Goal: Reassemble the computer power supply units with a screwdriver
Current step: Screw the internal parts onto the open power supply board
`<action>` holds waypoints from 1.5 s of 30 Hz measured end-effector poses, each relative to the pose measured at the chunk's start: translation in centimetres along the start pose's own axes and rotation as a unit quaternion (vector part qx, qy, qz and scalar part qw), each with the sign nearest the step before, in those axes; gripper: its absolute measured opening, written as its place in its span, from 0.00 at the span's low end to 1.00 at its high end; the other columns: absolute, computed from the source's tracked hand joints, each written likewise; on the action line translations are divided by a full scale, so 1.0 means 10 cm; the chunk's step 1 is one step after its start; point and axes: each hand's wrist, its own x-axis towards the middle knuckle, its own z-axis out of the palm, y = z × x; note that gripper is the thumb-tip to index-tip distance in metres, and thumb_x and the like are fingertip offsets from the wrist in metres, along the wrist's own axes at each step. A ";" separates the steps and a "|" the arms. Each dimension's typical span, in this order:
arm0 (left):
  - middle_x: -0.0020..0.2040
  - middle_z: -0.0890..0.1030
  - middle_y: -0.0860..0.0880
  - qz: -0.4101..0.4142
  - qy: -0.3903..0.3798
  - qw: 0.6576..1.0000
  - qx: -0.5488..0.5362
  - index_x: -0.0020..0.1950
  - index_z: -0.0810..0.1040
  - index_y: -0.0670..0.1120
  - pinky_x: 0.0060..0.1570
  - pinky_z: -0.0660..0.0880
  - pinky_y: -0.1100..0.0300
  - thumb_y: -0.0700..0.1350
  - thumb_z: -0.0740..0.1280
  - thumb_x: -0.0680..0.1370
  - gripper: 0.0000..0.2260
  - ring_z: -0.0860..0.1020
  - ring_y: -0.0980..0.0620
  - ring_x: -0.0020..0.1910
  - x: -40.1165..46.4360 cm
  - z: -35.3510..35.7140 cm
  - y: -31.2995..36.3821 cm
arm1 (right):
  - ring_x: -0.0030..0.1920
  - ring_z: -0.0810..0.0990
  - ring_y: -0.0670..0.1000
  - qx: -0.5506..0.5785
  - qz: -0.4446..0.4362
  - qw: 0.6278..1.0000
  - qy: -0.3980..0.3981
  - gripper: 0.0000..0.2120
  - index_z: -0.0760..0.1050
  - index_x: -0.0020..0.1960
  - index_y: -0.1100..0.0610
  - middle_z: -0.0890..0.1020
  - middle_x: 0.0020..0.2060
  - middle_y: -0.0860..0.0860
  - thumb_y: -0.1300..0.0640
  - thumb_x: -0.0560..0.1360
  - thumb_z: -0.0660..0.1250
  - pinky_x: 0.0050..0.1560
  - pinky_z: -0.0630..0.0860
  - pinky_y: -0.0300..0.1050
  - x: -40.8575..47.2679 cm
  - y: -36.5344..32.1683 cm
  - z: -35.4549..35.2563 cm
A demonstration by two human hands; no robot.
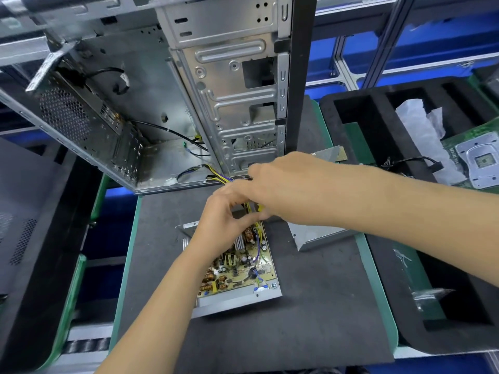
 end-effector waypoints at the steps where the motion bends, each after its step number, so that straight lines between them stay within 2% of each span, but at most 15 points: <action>1: 0.43 0.80 0.66 -0.006 0.003 1.000 -0.005 0.46 0.80 0.68 0.50 0.73 0.67 0.49 0.75 0.68 0.14 0.77 0.65 0.49 0.00 -0.02 -0.01 | 0.27 0.59 0.49 0.005 -0.013 1.000 0.001 0.19 0.66 0.63 0.53 0.57 0.32 0.48 0.61 0.74 0.65 0.25 0.54 0.43 -0.01 0.02 0.02; 5: 0.47 0.79 0.64 0.008 -0.014 1.000 -0.013 0.47 0.74 0.67 0.52 0.69 0.72 0.40 0.76 0.68 0.23 0.76 0.66 0.51 -0.01 -0.02 0.01 | 0.27 0.58 0.50 -0.029 0.003 0.999 0.014 0.07 0.70 0.53 0.55 0.58 0.29 0.48 0.54 0.78 0.62 0.25 0.51 0.42 0.00 0.03 0.01; 8: 0.48 0.77 0.66 0.002 0.001 1.000 -0.005 0.46 0.76 0.66 0.52 0.69 0.71 0.48 0.75 0.66 0.17 0.73 0.66 0.50 0.01 0.03 0.05 | 0.28 0.60 0.51 -0.077 0.021 0.996 0.027 0.22 0.59 0.33 0.57 0.59 0.28 0.49 0.45 0.81 0.56 0.28 0.52 0.40 0.00 -0.03 0.01; 12: 0.49 0.79 0.57 0.018 -0.006 1.000 0.005 0.50 0.78 0.61 0.54 0.72 0.61 0.52 0.72 0.70 0.10 0.76 0.57 0.52 0.00 0.03 0.04 | 0.32 0.71 0.51 -0.021 0.044 0.999 0.005 0.08 0.67 0.51 0.55 0.57 0.32 0.47 0.55 0.76 0.65 0.26 0.52 0.42 -0.08 -0.01 0.04; 14: 0.47 0.80 0.60 -0.004 -0.007 1.000 -0.012 0.48 0.77 0.64 0.54 0.72 0.59 0.48 0.72 0.70 0.12 0.78 0.58 0.52 0.00 0.00 0.01 | 0.28 0.61 0.49 -0.009 0.024 1.000 -0.006 0.21 0.64 0.61 0.53 0.57 0.32 0.48 0.64 0.72 0.66 0.25 0.52 0.44 -0.10 0.02 0.05; 17: 0.43 0.80 0.65 -0.016 -0.032 0.999 -0.036 0.51 0.72 0.63 0.52 0.72 0.62 0.40 0.73 0.69 0.20 0.77 0.64 0.49 0.01 0.00 0.02 | 0.26 0.58 0.49 -0.041 0.033 0.999 0.009 0.05 0.69 0.46 0.56 0.59 0.29 0.48 0.56 0.79 0.60 0.26 0.51 0.42 -0.04 0.00 0.03; 20: 0.44 0.80 0.62 -0.020 -0.016 0.999 -0.038 0.44 0.78 0.66 0.46 0.70 0.69 0.43 0.78 0.67 0.19 0.75 0.65 0.47 0.04 0.02 0.03 | 0.27 0.59 0.49 -0.087 0.047 0.994 0.049 0.22 0.58 0.31 0.55 0.60 0.27 0.49 0.49 0.81 0.55 0.27 0.51 0.41 0.03 -0.04 0.02; 23: 0.50 0.82 0.52 -0.018 -0.001 0.999 -0.051 0.46 0.83 0.54 0.54 0.71 0.67 0.45 0.77 0.69 0.09 0.77 0.59 0.54 0.03 -0.04 -0.01 | 0.30 0.63 0.50 -0.011 0.043 0.999 0.030 0.08 0.63 0.42 0.55 0.65 0.32 0.50 0.57 0.76 0.62 0.26 0.52 0.42 0.03 0.01 0.04; 26: 0.52 0.83 0.51 -0.042 -0.032 0.996 -0.067 0.48 0.82 0.56 0.57 0.71 0.66 0.44 0.75 0.72 0.09 0.78 0.59 0.55 0.00 -0.10 -0.04 | 0.26 0.59 0.48 0.010 -0.008 1.000 0.008 0.19 0.62 0.57 0.54 0.60 0.32 0.48 0.65 0.71 0.65 0.25 0.53 0.43 0.00 0.04 0.03; 30: 0.45 0.83 0.55 -0.055 -0.018 0.997 -0.059 0.47 0.76 0.55 0.47 0.73 0.69 0.36 0.76 0.71 0.16 0.78 0.64 0.46 -0.01 0.00 -0.01 | 0.30 0.64 0.52 -0.047 0.030 0.998 0.024 0.07 0.70 0.51 0.55 0.60 0.29 0.48 0.51 0.79 0.60 0.26 0.54 0.41 0.10 -0.05 -0.03; 33: 0.41 0.82 0.62 -0.042 0.016 0.997 -0.067 0.43 0.76 0.59 0.45 0.70 0.73 0.32 0.75 0.69 0.21 0.77 0.67 0.44 0.00 0.05 0.02 | 0.36 0.71 0.54 -0.085 0.038 0.995 0.028 0.14 0.66 0.37 0.57 0.61 0.28 0.49 0.52 0.79 0.60 0.27 0.56 0.40 0.11 -0.06 -0.03; 35: 0.47 0.81 0.57 -0.039 0.014 0.997 -0.065 0.44 0.79 0.56 0.52 0.70 0.65 0.36 0.76 0.70 0.15 0.77 0.60 0.52 0.02 0.04 0.01 | 0.32 0.69 0.51 -0.031 0.029 0.999 -0.003 0.06 0.68 0.47 0.57 0.60 0.32 0.48 0.57 0.76 0.65 0.25 0.54 0.41 0.07 -0.01 0.01; 38: 0.52 0.82 0.48 -0.057 -0.018 0.997 -0.051 0.48 0.81 0.43 0.58 0.69 0.59 0.38 0.75 0.72 0.07 0.77 0.53 0.57 0.02 -0.01 -0.05 | 0.28 0.63 0.48 -0.030 -0.020 0.999 -0.004 0.18 0.64 0.61 0.55 0.58 0.34 0.48 0.63 0.74 0.65 0.24 0.53 0.43 0.02 0.08 0.04; 41: 0.46 0.81 0.58 -0.028 -0.021 0.998 -0.058 0.51 0.77 0.54 0.56 0.70 0.62 0.37 0.76 0.71 0.16 0.77 0.59 0.53 0.01 0.00 -0.04 | 0.37 0.77 0.55 -0.095 0.011 0.995 0.018 0.07 0.72 0.51 0.55 0.59 0.29 0.48 0.52 0.80 0.59 0.25 0.53 0.41 0.05 0.01 0.01; 45: 0.46 0.80 0.57 -0.016 0.011 0.999 -0.037 0.44 0.79 0.58 0.52 0.71 0.64 0.43 0.77 0.68 0.13 0.76 0.59 0.51 0.02 0.02 -0.07 | 0.35 0.73 0.54 -0.129 0.040 0.990 0.026 0.19 0.62 0.33 0.55 0.66 0.30 0.49 0.49 0.80 0.59 0.27 0.55 0.40 0.11 -0.07 0.04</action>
